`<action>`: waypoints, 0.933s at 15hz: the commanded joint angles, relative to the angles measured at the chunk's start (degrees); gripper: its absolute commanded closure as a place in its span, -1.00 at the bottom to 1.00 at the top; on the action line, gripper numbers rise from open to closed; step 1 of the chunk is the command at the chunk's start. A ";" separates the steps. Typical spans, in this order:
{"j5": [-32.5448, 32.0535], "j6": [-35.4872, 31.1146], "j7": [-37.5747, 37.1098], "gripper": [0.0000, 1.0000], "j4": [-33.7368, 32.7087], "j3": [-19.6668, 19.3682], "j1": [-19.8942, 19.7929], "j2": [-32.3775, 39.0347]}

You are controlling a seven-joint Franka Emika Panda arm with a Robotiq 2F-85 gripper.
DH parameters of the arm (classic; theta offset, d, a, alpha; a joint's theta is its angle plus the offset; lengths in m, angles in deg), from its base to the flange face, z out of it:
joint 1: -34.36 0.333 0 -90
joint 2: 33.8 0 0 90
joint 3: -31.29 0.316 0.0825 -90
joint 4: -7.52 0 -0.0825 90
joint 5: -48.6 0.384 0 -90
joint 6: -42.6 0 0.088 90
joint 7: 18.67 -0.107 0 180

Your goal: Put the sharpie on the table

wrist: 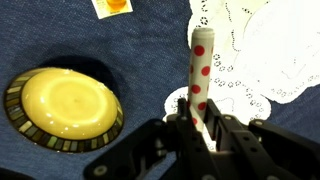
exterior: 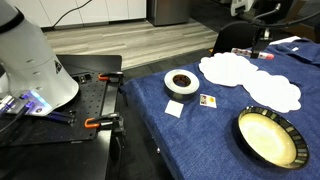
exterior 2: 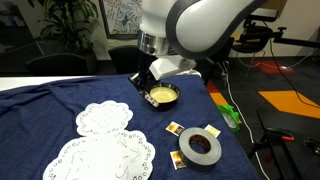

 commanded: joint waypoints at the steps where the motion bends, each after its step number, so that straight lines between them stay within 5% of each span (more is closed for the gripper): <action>1: 0.83 3.13 0.90 0.90 -5.92 0.08 0.64 5.95; 11: 1.11 9.05 1.81 0.90 -14.97 0.29 2.08 16.47; 12: 0.77 9.67 1.50 0.10 -15.39 -0.02 2.48 16.91; 14: 0.51 10.69 1.90 -0.02 -15.23 -0.08 2.70 16.75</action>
